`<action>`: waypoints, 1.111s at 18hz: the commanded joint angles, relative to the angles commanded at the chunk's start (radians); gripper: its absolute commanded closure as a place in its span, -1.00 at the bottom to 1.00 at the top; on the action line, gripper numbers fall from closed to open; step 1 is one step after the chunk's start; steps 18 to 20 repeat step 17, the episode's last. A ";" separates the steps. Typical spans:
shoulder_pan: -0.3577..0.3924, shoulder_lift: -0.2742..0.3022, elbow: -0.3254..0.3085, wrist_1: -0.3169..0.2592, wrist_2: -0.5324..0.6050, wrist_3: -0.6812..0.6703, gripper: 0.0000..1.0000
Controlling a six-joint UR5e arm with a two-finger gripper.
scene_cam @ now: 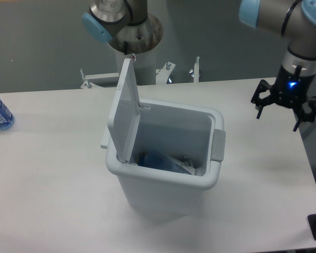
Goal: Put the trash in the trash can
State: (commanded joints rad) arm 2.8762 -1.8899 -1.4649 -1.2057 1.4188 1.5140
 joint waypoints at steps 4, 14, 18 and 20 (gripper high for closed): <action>-0.002 -0.018 -0.002 0.003 0.110 0.142 -1.00; -0.005 -0.043 -0.052 0.023 0.147 0.264 -1.00; -0.005 -0.043 -0.060 0.034 0.149 0.264 -1.00; -0.005 -0.043 -0.060 0.034 0.149 0.264 -1.00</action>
